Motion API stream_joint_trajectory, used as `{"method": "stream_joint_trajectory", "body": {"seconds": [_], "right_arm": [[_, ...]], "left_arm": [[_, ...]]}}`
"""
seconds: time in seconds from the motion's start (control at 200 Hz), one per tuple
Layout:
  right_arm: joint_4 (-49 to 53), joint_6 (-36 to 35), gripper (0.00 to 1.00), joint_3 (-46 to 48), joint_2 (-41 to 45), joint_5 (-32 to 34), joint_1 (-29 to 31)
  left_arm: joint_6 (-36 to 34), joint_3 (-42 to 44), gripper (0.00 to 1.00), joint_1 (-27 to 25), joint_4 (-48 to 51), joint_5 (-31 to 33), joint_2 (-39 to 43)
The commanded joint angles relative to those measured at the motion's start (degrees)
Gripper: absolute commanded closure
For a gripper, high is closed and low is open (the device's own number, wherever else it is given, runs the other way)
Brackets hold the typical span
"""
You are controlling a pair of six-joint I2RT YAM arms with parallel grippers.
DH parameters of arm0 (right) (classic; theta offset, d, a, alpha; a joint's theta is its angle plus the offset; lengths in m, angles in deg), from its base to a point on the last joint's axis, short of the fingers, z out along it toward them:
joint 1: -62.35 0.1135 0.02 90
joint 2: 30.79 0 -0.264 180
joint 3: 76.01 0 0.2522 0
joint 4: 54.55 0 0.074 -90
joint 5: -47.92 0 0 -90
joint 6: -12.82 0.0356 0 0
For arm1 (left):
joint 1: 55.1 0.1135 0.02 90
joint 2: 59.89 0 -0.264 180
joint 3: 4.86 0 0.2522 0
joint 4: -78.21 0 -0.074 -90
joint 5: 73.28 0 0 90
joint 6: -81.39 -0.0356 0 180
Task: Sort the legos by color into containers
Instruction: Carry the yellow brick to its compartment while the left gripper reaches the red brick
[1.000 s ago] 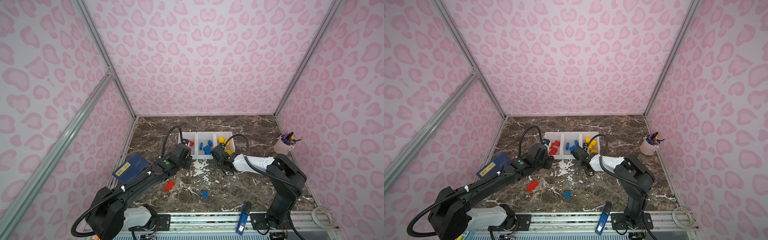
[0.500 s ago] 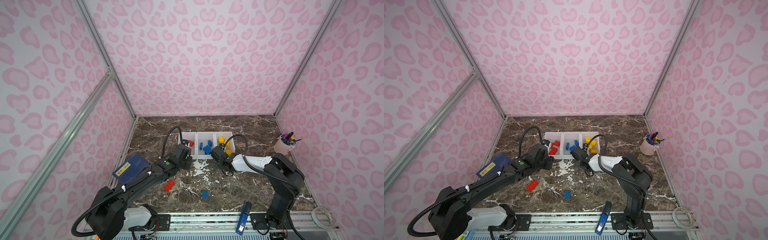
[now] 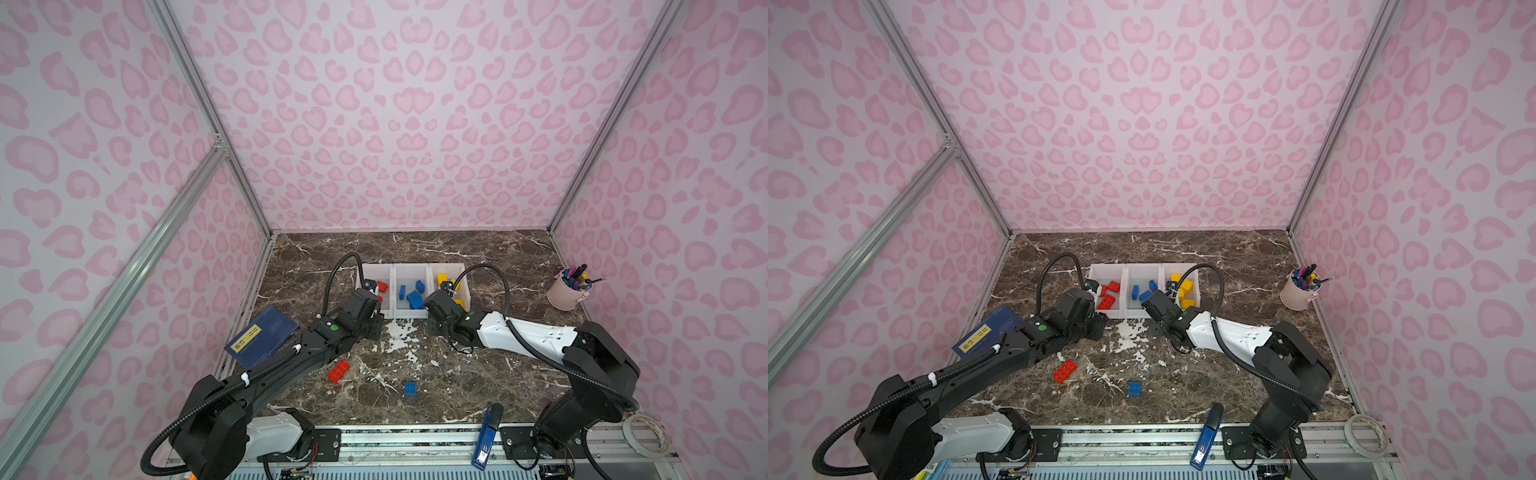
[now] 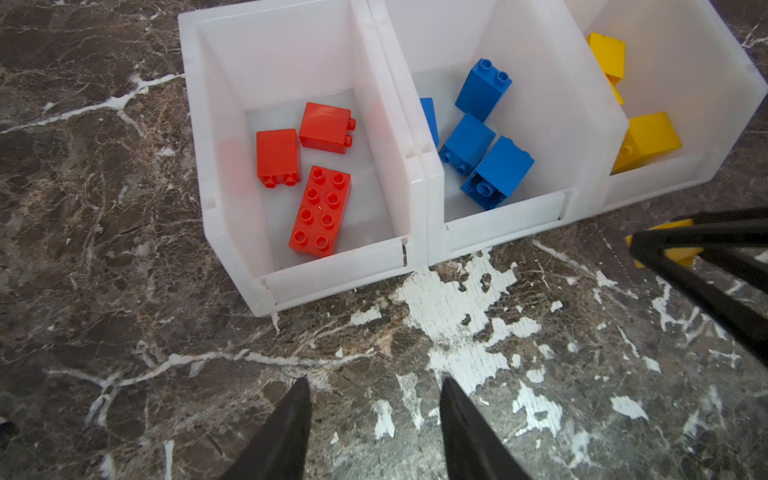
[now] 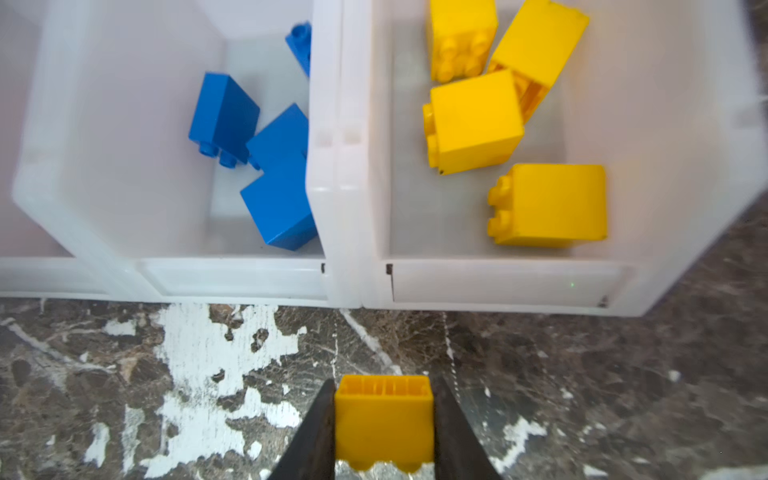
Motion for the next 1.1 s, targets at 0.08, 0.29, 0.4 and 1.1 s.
{"method": "stream_joint_trajectory", "body": {"seconds": [0.08,0.29,0.4,1.1], "right_arm": [[4.5,-6.0,0.66,-3.8,2.2,3.9,-4.9],[1.3,-10.7,0.66,-8.0,-2.0,-3.2,-13.0],[-0.5,-12.9,0.65,-10.8,-5.6,-6.4,-14.8],[0.0,-16.9,0.48,-21.3,-17.1,-16.2,-18.2]], "left_arm": [[0.9,0.4,0.47,0.0,-0.8,-0.3,0.7],[1.9,1.1,0.47,-0.1,-0.7,-0.9,1.3],[2.3,1.3,0.47,-0.3,-0.3,-1.0,1.4],[4.3,2.3,0.47,-2.7,1.0,-0.8,2.5]]}}
